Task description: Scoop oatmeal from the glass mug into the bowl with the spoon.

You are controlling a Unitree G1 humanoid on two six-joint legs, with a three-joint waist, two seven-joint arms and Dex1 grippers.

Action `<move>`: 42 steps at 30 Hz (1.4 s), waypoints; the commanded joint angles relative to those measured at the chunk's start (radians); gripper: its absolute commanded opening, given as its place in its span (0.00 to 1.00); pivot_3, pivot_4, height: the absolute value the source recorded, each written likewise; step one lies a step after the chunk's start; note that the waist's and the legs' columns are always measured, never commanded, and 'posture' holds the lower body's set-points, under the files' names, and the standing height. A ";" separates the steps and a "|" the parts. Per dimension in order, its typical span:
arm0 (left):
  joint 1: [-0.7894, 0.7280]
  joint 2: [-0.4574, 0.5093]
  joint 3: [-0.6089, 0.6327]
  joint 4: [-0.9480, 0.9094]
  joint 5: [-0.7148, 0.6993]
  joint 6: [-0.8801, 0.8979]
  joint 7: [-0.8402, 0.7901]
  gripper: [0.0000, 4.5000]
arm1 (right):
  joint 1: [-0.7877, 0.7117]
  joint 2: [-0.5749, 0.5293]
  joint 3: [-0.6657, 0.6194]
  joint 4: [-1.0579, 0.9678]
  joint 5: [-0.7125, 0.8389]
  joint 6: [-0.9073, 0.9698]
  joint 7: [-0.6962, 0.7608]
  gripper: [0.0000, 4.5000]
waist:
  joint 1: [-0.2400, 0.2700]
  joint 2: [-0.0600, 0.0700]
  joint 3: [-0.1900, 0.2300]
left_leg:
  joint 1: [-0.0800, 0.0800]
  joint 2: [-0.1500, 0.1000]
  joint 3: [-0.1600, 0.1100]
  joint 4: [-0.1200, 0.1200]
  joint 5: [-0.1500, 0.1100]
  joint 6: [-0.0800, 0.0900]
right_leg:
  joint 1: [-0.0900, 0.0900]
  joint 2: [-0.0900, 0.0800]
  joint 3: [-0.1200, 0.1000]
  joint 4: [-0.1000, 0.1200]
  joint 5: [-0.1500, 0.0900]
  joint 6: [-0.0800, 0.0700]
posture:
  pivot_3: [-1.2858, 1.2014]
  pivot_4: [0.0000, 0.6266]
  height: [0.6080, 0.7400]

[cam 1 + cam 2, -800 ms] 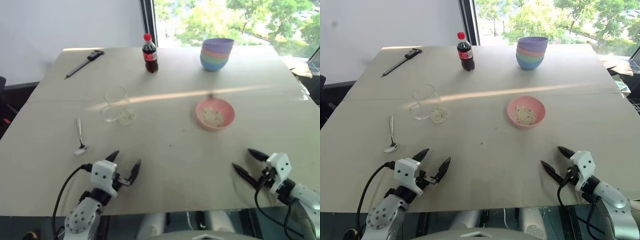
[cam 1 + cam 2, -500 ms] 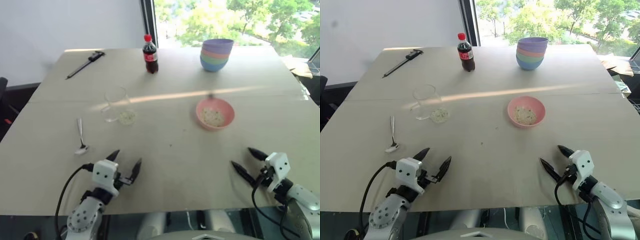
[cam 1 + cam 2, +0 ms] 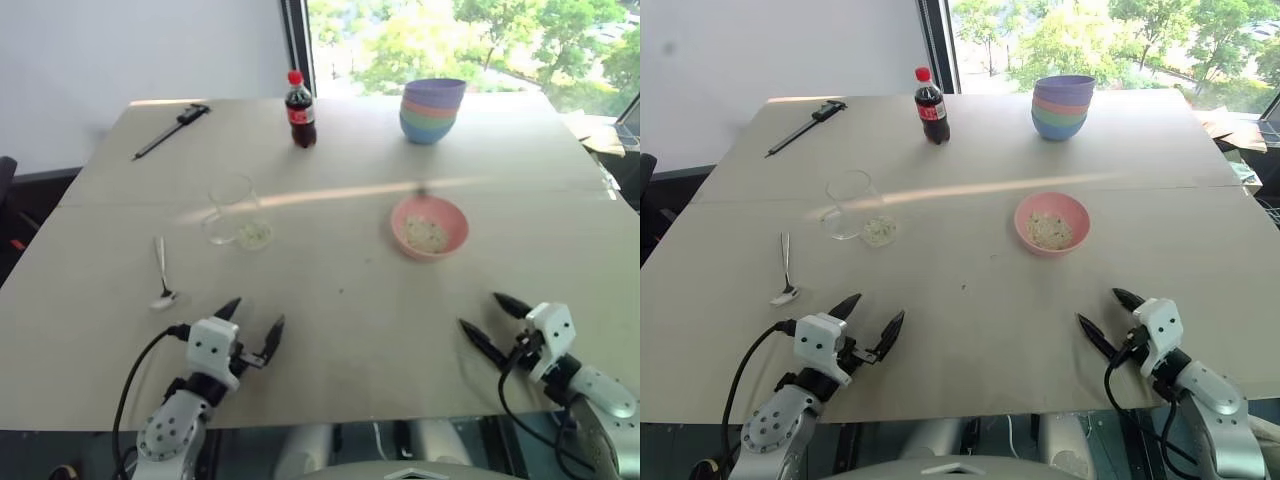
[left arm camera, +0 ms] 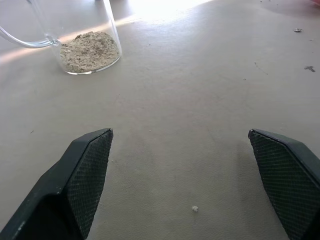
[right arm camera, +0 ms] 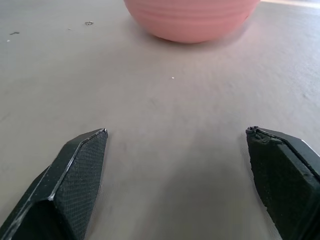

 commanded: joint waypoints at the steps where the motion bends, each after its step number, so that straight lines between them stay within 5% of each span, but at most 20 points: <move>1: -0.001 0.005 -0.011 0.024 0.014 0.006 0.005 1.00 | -0.012 0.005 0.014 -0.004 0.000 -0.006 0.002 0.99 | 0.000 0.000 0.000 | 0.000 0.000 0.000 0.000 0.000 0.000 | 0.000 0.000 0.000 0.000 0.000 0.000 | 0.52 0.24 1.00; 8: -0.019 -0.005 0.009 0.026 0.004 0.030 0.034 1.00 | -0.030 0.006 0.025 0.004 -0.004 -0.008 0.003 0.99 | -0.001 0.000 0.000 | 0.000 0.000 0.000 0.000 0.000 0.000 | 0.000 0.000 0.000 0.000 0.000 0.000 | 0.52 0.24 1.00; 16: -0.059 -0.025 0.098 -0.058 -0.124 0.248 0.106 1.00 | -0.060 -0.024 0.046 -0.095 0.084 0.114 0.046 0.99 | -0.003 0.000 0.000 | 0.000 0.001 -0.001 0.000 0.000 0.000 | 0.000 0.001 0.000 0.001 0.002 0.000 | 0.52 0.24 1.00; 26: -0.154 0.047 0.307 -0.158 -0.213 0.487 0.216 1.00 | -0.161 -0.173 0.176 -0.394 0.216 0.317 0.190 0.99 | -0.013 -0.010 0.007 | -0.002 0.001 -0.002 0.000 0.000 0.000 | -0.002 0.001 -0.001 0.001 0.003 0.001 | 0.52 0.24 1.00; 36: -0.354 0.133 0.468 -0.239 -0.303 0.718 0.349 1.00 | -0.249 -0.174 0.221 -0.437 0.242 0.376 0.192 0.99 | -0.001 -0.015 0.010 | -0.005 0.000 -0.005 0.002 0.000 -0.002 | -0.003 -0.003 -0.004 0.000 0.004 0.000 | 0.52 0.24 1.00; 42: -0.343 0.251 0.495 -0.067 -0.273 0.871 0.314 1.00 | -0.259 -0.171 0.223 -0.421 0.239 0.374 0.193 0.99 | -0.005 -0.015 0.010 | -0.004 0.000 -0.004 0.001 0.002 -0.005 | -0.003 -0.002 -0.003 0.000 0.003 0.000 | 0.52 0.24 1.00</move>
